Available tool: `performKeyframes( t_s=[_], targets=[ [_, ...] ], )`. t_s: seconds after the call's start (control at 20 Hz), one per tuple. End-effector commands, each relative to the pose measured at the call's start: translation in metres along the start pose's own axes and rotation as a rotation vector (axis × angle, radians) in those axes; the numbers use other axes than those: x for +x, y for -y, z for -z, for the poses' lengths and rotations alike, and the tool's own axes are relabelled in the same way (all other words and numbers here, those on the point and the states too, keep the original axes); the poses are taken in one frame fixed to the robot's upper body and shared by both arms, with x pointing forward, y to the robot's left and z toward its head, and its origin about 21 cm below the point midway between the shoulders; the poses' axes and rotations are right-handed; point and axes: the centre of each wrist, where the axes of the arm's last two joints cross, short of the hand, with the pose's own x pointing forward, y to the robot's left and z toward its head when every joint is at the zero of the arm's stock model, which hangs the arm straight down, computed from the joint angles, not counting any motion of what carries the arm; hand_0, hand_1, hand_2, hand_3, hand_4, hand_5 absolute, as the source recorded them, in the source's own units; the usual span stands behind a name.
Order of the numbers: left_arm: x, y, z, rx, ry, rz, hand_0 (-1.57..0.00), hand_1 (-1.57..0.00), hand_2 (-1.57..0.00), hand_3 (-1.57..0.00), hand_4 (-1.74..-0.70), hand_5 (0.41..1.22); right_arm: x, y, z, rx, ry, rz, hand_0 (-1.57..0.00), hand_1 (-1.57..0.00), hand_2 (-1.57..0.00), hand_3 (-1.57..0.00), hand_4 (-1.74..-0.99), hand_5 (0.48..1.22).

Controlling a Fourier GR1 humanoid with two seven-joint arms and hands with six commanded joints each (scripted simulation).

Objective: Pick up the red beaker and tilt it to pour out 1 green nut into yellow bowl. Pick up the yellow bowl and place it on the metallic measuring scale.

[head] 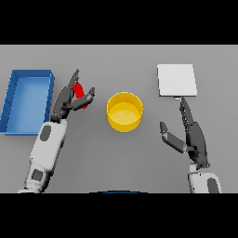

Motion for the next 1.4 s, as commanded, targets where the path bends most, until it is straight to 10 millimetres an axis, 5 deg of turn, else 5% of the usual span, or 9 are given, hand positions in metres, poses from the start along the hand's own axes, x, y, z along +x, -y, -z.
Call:
performKeyframes(
  t_s=[0.0,0.25,0.45,0.65,0.9,1.2,1.35],
  targets=[
    [0.001,0.001,0.003,-0.003,0.002,-0.004,0.0,0.0,0.0,0.0,-1.32,0.71,0.001,-0.003,0.002,0.002,-0.001,-0.005,0.0,0.0,0.0,0.0,-1.315,0.682],
    [-0.007,0.008,0.008,0.001,0.038,-0.037,-0.08,-0.08,-0.12,-0.08,-1.42,0.77,0.002,0.005,0.002,-0.009,0.009,-0.023,0.0,0.0,0.0,0.0,-1.291,0.684],
    [-0.005,0.016,0.015,0.062,0.026,-0.016,-0.86,-0.87,-0.89,-0.88,-1.44,1.003,-0.001,0.002,-0.001,0.001,0.004,-0.014,0.0,0.0,0.0,0.0,-1.283,0.683],
    [-0.008,0.02,0.016,0.062,0.077,-0.008,-1.28,-1.29,-1.29,-1.29,-1.45,1.132,0.002,0.0,0.002,0.01,0.018,-0.02,0.0,0.0,0.0,0.0,-1.293,0.682],
    [-0.003,0.022,0.016,0.085,0.112,-0.034,-1.48,-1.48,-1.48,-1.48,-1.64,1.112,-0.003,-0.001,0.005,0.024,0.018,-0.03,0.0,0.0,0.0,0.0,-1.281,0.676],
    [0.036,0.014,0.019,0.105,0.219,0.033,-1.55,-1.55,-1.55,-1.55,-1.72,1.097,-0.002,-0.002,0.006,0.023,0.031,-0.051,0.0,0.0,0.0,0.0,-1.25,0.672],
    [0.062,0.01,0.02,0.035,0.235,0.221,-1.56,-1.56,-1.56,-1.56,-1.73,1.113,0.001,-0.004,0.003,0.018,0.046,-0.077,0.0,0.0,0.0,0.0,-1.247,0.685]
  ],
)
